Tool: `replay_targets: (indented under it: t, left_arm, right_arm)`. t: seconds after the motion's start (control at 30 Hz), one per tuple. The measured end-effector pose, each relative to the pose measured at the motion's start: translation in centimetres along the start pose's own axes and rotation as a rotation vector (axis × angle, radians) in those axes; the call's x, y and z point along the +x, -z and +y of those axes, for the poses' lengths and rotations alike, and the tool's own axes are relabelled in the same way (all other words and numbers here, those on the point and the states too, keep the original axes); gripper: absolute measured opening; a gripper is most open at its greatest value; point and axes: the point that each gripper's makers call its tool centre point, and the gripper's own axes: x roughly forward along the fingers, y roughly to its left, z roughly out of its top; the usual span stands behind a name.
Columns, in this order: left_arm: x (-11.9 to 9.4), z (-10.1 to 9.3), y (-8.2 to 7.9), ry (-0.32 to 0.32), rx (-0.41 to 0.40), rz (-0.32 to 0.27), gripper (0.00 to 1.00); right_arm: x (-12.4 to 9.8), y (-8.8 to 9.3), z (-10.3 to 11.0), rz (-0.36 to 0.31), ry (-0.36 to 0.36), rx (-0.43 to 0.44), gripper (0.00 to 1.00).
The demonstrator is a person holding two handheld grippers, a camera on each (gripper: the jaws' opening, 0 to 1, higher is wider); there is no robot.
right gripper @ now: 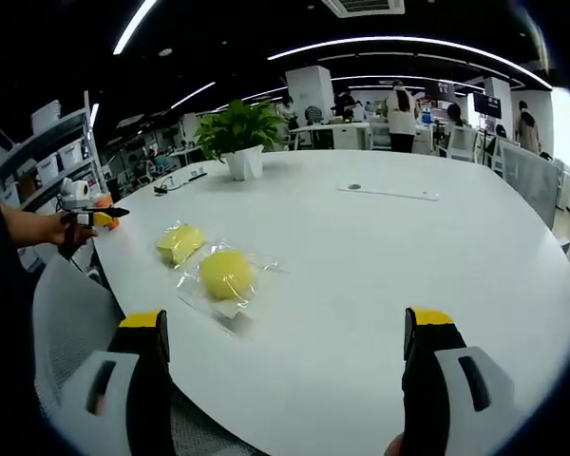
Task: Compare the silicone blocks by pressing each to a similar depth, holding the contact briefly, and releasing to observe deformation and rebound differences across the visible hardness samples.
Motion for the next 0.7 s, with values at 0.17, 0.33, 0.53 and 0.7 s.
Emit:
replay_targets:
  t: [0.17, 0.33, 0.53, 0.7]
  left_arm:
    - [0.0, 0.3, 0.1, -0.002, 0.002, 0.014, 1.0]
    - [-0.2, 0.8, -0.5, -0.011, 0.003, 0.001, 1.0]
    - [-0.1, 1.4, -0.6, -0.011, 0.002, -0.003, 1.0]
    - [-0.1, 1.4, 0.6, -0.005, -0.013, 0.03, 1.0]
  right_arm:
    - [0.1, -0.2, -0.3, -0.011, 0.009, 0.023, 0.96]
    - [0.3, -0.1, -0.4, -0.006, 0.013, 0.02, 0.96]
    - [0.4, -0.2, -0.2, -0.008, 0.025, 0.025, 0.96]
    - [0.6, -0.2, 0.2, 0.0, 0.023, 0.044, 0.96]
